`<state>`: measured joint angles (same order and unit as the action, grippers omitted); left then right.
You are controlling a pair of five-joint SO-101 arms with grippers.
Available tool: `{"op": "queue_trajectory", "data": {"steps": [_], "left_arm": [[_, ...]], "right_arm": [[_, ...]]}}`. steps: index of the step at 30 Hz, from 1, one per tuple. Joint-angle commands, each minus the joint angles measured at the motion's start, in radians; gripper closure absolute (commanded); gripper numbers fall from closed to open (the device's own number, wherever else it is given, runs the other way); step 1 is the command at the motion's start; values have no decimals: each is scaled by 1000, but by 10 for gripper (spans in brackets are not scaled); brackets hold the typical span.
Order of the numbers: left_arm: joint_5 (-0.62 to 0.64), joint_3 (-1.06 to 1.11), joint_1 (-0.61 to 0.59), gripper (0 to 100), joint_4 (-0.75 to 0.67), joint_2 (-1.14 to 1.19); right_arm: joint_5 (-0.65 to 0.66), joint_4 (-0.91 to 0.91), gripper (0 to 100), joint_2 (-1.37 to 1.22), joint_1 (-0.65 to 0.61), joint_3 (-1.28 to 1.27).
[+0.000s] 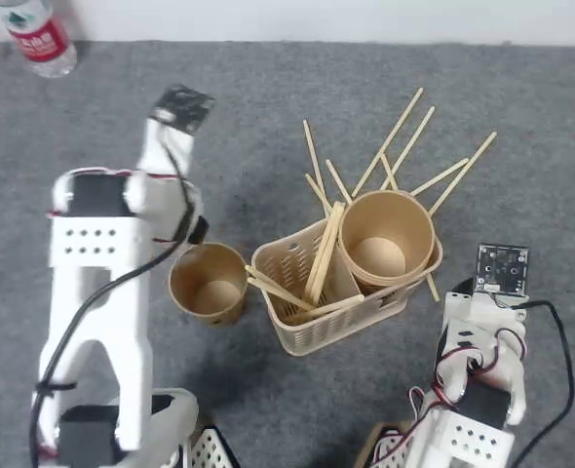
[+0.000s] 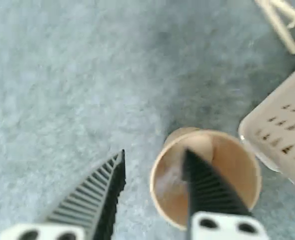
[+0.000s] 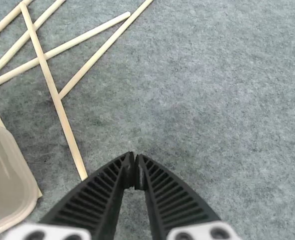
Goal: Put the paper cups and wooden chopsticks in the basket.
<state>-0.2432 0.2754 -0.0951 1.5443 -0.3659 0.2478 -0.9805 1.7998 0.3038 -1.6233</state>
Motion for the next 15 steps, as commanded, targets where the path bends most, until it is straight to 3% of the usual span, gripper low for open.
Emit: {"op": "queue_trajectory", "data": {"steps": [1, 5, 15], "left_arm": [[-213, -27, -49, 769, 72, -28], [-287, 13, -46, 769, 89, -26], [-287, 242, -49, 788, -144, -26]], "right_arm": [[14, 22, 991, 13, -2, 11], [14, 22, 991, 13, -2, 11], [14, 22, 991, 13, -2, 11]]}}
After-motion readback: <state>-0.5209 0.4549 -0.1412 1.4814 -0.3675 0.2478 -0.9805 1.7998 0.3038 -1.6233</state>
